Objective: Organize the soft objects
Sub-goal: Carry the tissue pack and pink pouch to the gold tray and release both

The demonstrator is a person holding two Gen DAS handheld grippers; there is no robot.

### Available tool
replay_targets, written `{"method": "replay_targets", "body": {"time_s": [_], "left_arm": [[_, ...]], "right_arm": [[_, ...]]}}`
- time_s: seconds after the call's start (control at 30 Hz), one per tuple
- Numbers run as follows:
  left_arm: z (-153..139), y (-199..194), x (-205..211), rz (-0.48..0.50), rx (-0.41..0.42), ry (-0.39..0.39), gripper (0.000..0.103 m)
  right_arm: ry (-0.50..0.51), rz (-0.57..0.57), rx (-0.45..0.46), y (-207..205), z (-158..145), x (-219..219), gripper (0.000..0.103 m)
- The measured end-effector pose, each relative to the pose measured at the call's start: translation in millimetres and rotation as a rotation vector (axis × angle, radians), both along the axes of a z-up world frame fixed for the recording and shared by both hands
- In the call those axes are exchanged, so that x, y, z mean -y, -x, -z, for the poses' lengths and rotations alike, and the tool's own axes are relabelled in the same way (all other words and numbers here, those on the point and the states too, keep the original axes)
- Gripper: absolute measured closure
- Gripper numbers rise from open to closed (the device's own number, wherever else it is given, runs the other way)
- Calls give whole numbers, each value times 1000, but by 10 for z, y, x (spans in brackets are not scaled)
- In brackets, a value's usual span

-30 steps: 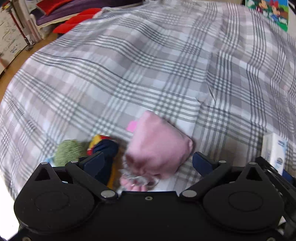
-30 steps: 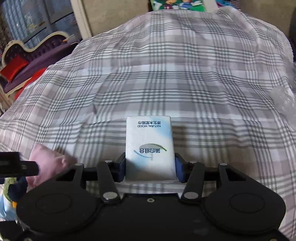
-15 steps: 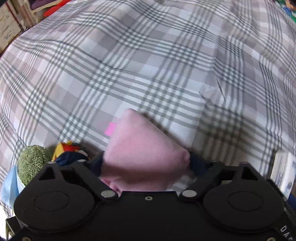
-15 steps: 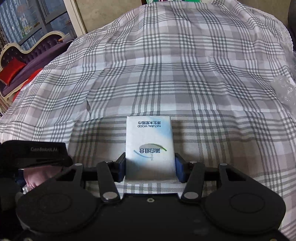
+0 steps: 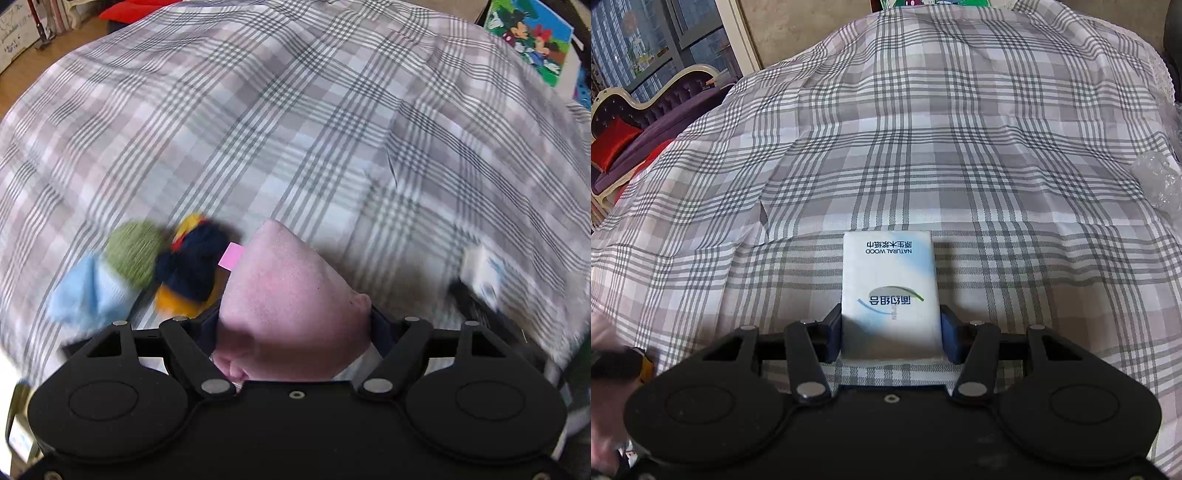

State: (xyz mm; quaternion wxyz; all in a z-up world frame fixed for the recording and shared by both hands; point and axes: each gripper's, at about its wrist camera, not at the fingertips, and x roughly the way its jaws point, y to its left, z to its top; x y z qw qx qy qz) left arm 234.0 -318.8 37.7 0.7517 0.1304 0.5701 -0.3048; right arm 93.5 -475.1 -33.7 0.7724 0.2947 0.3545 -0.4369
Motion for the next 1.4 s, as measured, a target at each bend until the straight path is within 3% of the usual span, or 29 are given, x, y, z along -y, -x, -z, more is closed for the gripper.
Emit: {"method": "replay_targets", "body": {"time_s": [0.23,0.4,0.6,0.83,1.0,1.13,1.23,1.4], "left_arm": [[-279,356,-941,-32,12,3,30],[-318,535,-1675,-114,27,6,30],[-228,587,-2505,-252,11,24,30],[-38,425,-3293,-437,28,20,30],[201,262,-3660,-528,-2,28,30],[402,191,-3831,-576,-23,6,30],[556,201,-3901,-579,-50,-8,30],[764,223,-3985,-593,-96,0,30]], "right_arm": [[26,16,-11,-6,-4,-20,52],[75,45,23,67,-78,-72,52],[313,52,171,262,-454,-455,52],[520,-105,217,632,-1168,-996,52],[447,-303,226,835,-1713,-1244,52],[351,-486,173,864,-1881,-1548,52],[213,-649,169,820,-1817,-1822,52],[28,-847,115,574,-1425,-2413,52]]}}
